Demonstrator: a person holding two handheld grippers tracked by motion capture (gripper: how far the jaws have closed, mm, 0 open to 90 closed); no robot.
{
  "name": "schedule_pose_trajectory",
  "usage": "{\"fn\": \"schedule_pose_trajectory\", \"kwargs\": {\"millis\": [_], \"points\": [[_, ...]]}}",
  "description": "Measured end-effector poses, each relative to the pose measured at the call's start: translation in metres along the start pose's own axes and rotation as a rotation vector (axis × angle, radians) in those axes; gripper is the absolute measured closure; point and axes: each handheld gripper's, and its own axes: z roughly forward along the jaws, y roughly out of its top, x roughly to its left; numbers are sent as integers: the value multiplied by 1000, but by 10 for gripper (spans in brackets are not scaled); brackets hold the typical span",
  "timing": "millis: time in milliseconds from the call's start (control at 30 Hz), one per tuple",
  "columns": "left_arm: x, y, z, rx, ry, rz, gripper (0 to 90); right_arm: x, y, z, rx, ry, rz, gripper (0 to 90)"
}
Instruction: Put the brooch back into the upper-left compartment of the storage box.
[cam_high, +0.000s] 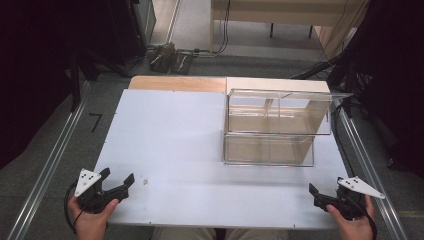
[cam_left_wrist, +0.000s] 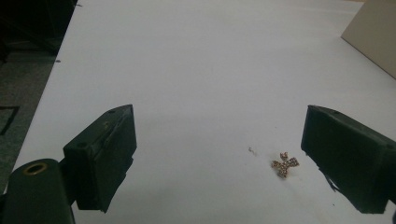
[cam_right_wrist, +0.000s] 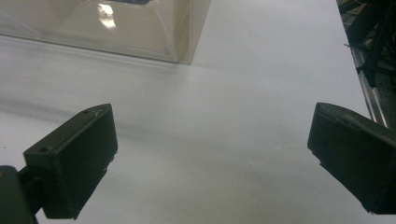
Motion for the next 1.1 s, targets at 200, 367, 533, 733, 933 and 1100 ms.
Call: {"fn": "schedule_pose_trajectory", "kwargs": {"millis": [200,367,533,733,933,1100], "points": [[-4,-1,1,12,-2,19,113,0,-1,-1,-2,3,5,0],[-9,-2,4,25,-12,37,115,1,-1,-1,-4,6,-2,0],[-11,-2,6,33,-21,49,115,2,-1,-1,-3,7,-2,0],[-13,-3,8,40,-30,54,119,4,-1,-2,-1,17,0,0],[-16,-3,11,49,-43,65,123,4,-1,-3,1,8,7,0],[-19,-4,13,61,-54,78,134,4,-1,-3,1,13,3,0]]}}
